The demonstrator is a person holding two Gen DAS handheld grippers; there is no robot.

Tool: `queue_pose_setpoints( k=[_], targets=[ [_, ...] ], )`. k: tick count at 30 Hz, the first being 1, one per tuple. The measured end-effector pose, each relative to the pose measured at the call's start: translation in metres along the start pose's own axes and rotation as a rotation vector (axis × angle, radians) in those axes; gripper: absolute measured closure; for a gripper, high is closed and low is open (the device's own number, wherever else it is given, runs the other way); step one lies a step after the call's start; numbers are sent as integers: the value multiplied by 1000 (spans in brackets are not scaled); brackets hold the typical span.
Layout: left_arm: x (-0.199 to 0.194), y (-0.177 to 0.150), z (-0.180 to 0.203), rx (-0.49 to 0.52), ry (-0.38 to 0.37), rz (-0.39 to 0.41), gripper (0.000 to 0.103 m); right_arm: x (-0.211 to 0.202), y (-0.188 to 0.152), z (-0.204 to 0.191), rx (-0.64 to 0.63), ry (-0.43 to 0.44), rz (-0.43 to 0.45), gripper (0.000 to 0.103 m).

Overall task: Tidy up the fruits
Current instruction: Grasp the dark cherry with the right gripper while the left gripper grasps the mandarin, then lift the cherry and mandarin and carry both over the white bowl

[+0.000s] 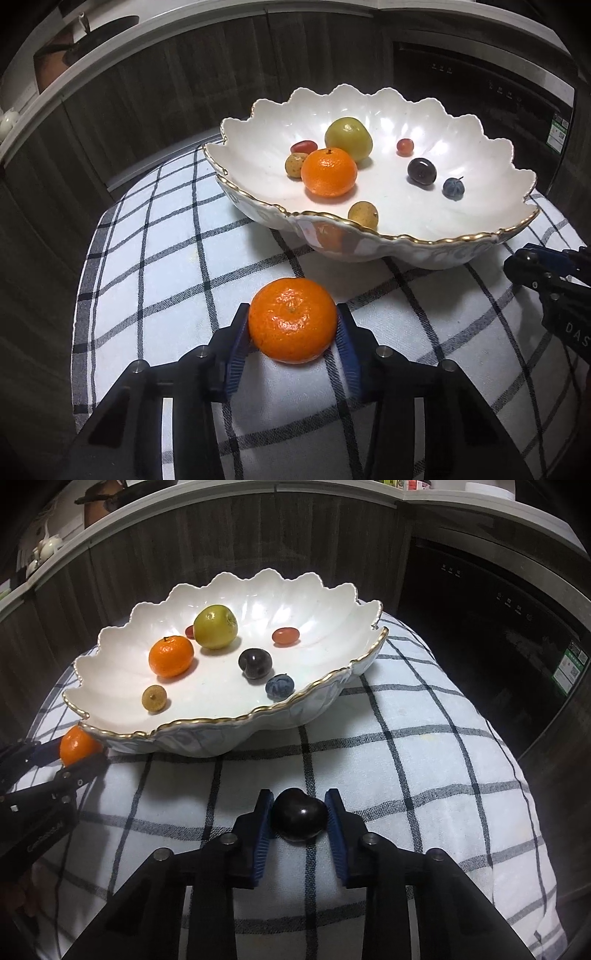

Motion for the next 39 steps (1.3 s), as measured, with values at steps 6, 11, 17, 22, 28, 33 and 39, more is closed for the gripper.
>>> queue_pose_setpoints(
  k=[6, 11, 17, 22, 28, 33, 39],
  targets=[
    [-9, -7, 3, -22, -16, 4, 60, -5, 0, 0, -3, 17, 10, 73],
    [-23, -11, 6, -36, -18, 9, 60, -15, 0, 1, -6, 27, 28, 73],
    [-48, -17, 9, -57, -13, 44, 60, -36, 0, 4, 2, 49, 67, 73],
    [-67, -23, 11, -80, 7, 55, 60, -57, -2, 4, -6, 65, 106, 73],
    [-86, -30, 17, -125, 19, 64, 60, -77, 0, 10, 6, 101, 148, 73],
    [-90, -29, 25, -167, 19, 50, 60, -85, 7, 15, 1, 115, 174, 73],
    [-95, -19, 33, -189, 12, 54, 60, -94, 16, 26, 3, 124, 197, 73]
  ],
)
Point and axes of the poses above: each gripper's, at about its wrist camera, not at the fingertips, and x roughly the way its jaws point, z to its right, y to its top, the point moved 1 cm from there along x, roughly the way its jaws point, and after that the axes turned 12 degrees about -z, right-handed, at the moved point
